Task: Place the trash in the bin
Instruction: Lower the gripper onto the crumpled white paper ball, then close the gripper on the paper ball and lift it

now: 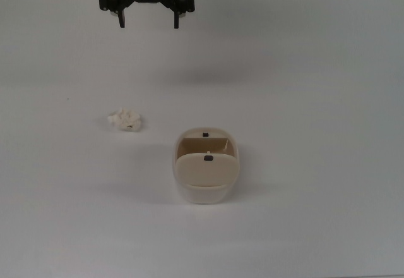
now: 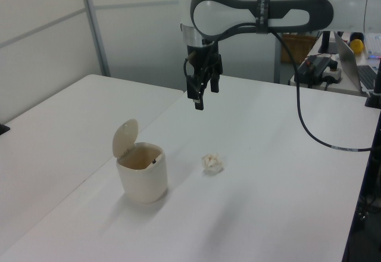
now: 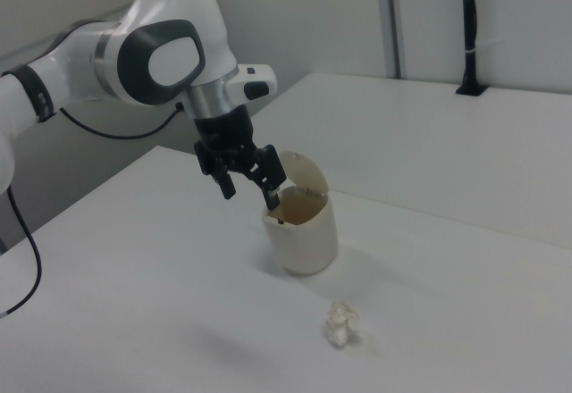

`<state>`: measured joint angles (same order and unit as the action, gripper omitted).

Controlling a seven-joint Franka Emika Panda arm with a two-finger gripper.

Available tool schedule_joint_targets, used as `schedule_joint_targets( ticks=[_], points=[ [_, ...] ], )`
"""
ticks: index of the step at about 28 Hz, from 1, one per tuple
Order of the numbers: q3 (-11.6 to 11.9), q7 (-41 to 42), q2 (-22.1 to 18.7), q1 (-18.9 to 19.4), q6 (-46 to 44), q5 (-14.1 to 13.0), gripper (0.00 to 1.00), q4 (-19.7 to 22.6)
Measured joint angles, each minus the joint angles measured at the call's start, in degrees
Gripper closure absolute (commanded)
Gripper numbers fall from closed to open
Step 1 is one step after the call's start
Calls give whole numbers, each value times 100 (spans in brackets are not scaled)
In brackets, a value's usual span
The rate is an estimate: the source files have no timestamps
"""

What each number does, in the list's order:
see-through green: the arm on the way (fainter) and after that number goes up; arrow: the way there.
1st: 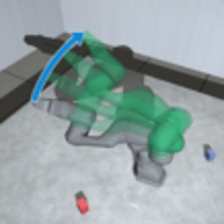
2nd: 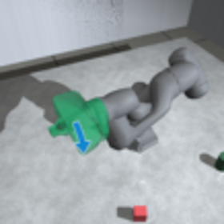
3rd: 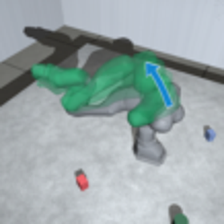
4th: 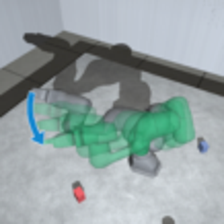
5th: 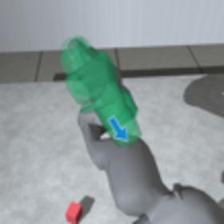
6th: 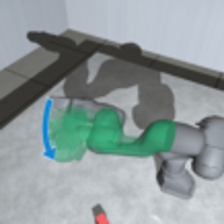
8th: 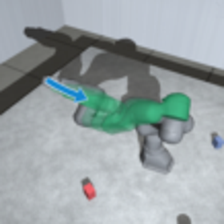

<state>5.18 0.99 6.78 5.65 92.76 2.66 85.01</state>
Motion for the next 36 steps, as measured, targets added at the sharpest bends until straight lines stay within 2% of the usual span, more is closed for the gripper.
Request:
schedule_joint_targets(
  ticks=[6, 14, 18, 23, 28, 36],
  points=[
    [10, 0, 109, -30, 0, 0, 0, 29],
    [25, 221, 645, -50, 139, 1, 0, 120],
    [32, 347, 859, -135, 720, 1, 0, 267],
    [53, 187, 1031, -307, 1783, -17, 0, 861],
    [61, 31, 1225, -371, 2300, -24, 0, 1307],
    [74, -31, 1759, -412, 3001, -24, 0, 1403]
  ],
)
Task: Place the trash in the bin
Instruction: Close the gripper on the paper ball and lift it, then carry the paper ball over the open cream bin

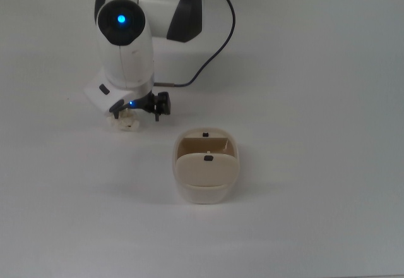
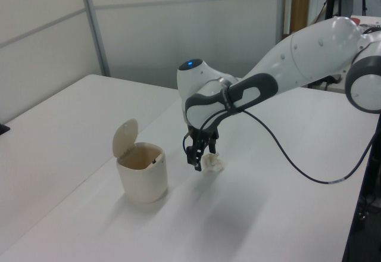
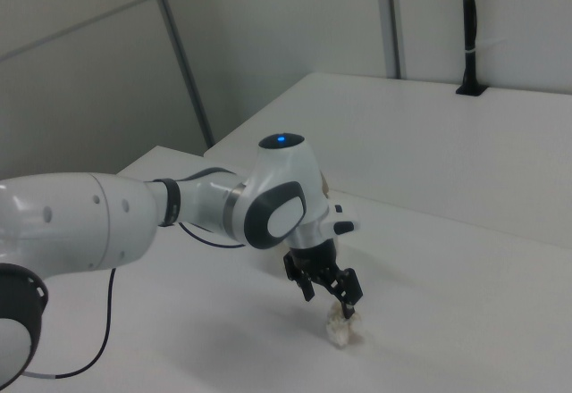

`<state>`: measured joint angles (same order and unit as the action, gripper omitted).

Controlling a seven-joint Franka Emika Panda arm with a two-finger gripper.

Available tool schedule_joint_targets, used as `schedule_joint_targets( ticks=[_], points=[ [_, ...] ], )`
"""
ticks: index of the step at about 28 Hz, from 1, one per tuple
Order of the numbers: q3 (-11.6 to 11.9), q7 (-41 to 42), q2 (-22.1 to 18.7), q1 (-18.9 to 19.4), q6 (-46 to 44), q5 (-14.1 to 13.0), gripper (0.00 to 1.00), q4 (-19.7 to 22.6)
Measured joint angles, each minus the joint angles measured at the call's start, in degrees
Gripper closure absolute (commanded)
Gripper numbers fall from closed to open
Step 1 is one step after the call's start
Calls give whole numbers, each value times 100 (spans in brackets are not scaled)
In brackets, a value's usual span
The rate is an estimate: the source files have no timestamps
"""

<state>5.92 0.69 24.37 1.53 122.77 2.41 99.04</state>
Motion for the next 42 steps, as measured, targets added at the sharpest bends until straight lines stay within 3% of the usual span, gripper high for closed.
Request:
schedule_joint_targets(
  ticks=[3, 7, 8, 13, 14, 23, 28, 34, 42],
  points=[
    [7, -8, 161, -40, 246, 0, 0, 0],
    [12, -8, 205, -144, 287, 1, 13, -3],
    [13, -8, 203, -161, 287, 1, 26, -7],
    [13, -7, 201, -225, 287, 16, 61, -22],
    [13, -5, 201, -236, 287, 17, 62, -22],
    [13, 31, 135, -277, 288, 22, 66, -85],
    [-25, 31, -176, -264, 286, 20, 65, -244],
    [-319, 29, -652, -165, 274, 3, 65, -467],
    [-709, -111, -692, 68, 695, -6, 65, -723]
  ],
)
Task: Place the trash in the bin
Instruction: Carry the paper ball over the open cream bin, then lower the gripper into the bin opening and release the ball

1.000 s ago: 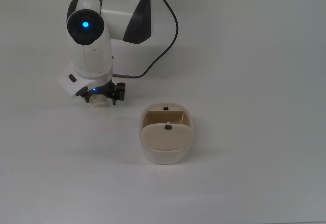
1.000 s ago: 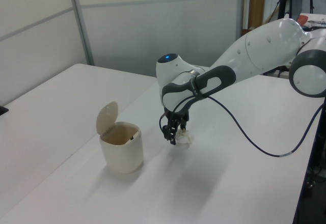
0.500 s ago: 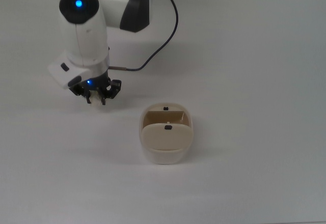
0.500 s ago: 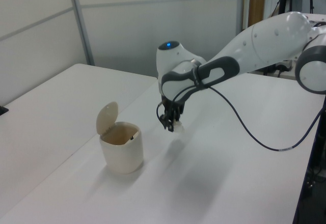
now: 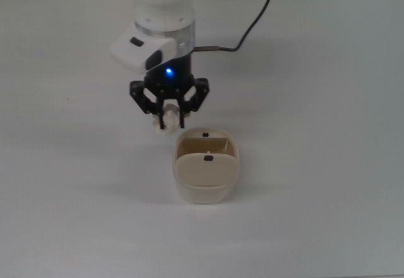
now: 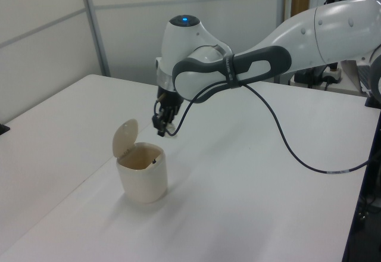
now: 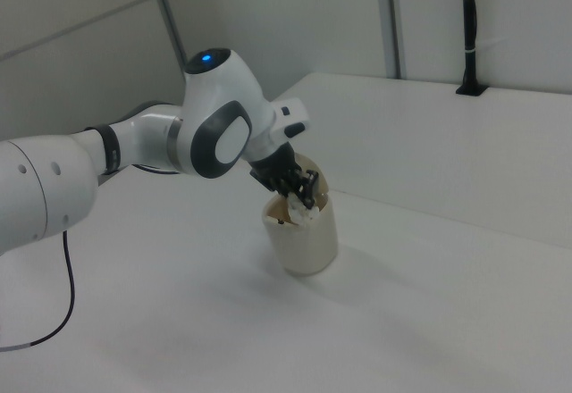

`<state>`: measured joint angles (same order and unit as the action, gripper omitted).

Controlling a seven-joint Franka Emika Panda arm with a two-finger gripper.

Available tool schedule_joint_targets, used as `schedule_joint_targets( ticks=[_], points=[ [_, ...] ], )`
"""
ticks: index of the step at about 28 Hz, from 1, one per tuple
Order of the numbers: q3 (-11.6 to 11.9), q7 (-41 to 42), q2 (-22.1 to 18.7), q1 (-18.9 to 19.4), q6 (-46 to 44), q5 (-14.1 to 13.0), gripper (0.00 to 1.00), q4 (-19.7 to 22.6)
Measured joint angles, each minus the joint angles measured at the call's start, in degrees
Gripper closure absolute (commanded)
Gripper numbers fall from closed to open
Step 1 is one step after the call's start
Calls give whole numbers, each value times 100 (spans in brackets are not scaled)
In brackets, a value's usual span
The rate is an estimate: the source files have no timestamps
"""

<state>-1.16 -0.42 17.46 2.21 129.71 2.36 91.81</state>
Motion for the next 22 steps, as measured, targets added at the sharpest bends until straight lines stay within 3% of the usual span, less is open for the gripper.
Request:
schedule_joint_targets(
  ticks=[3, 5, 8, 11, 22],
  points=[
    [-46, -166, 79, 128, 473, 0, 63, 3],
    [-48, -265, 150, 196, 780, 0, 55, 3],
    [-48, -326, 279, 255, 1198, 0, 16, 2],
    [-49, -329, 376, 274, 1374, 1, 0, 2],
    [-49, -329, 459, 291, 1439, 1, 0, -2]
  ],
)
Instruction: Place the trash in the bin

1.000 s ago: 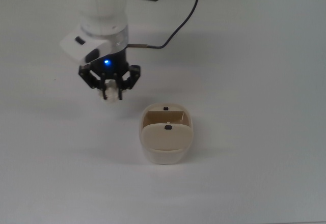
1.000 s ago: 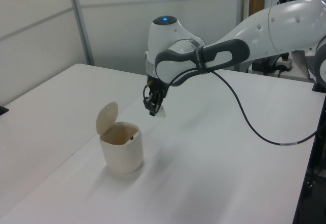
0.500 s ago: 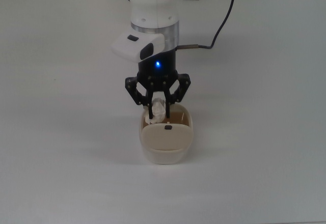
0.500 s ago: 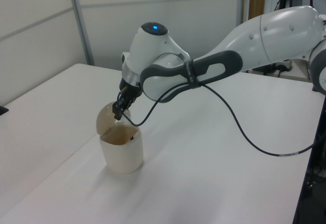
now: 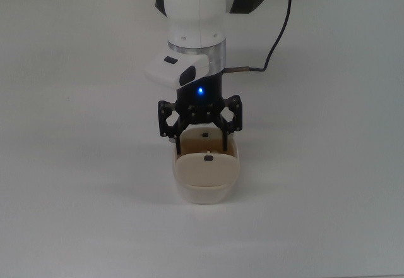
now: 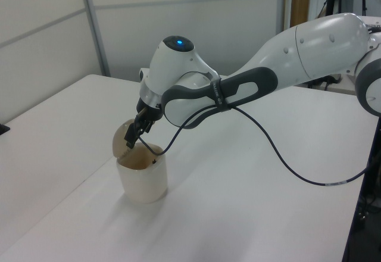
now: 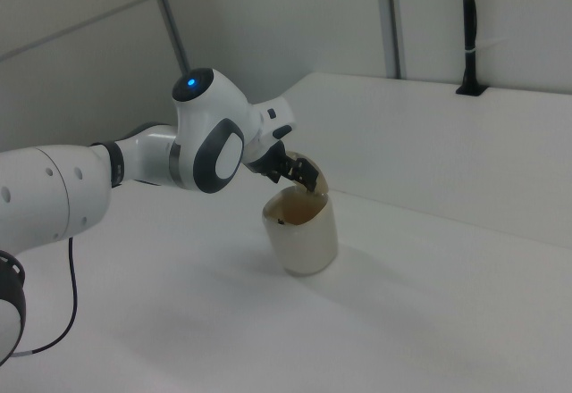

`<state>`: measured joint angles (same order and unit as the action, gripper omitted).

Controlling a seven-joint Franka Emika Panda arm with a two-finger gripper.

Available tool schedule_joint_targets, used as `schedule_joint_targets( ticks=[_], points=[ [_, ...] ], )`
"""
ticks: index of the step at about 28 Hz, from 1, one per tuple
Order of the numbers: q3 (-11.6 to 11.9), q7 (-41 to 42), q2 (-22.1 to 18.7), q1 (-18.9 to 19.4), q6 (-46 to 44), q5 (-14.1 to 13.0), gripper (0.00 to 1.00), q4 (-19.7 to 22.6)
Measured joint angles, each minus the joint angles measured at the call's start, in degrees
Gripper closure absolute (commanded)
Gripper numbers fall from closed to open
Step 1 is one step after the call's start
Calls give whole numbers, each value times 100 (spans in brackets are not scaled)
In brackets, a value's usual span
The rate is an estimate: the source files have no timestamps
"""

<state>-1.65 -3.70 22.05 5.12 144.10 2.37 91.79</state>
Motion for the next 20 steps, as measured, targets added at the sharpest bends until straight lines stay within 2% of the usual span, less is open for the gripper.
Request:
schedule_joint_targets(
  ticks=[3, 9, 20],
  points=[
    [8, 0, -36, 0, -290, 1, 0, -15],
    [76, 0, -383, -48, -1648, 2, 0, -164],
    [462, 0, -1659, -61, -4386, 2, 0, -200]
  ],
)
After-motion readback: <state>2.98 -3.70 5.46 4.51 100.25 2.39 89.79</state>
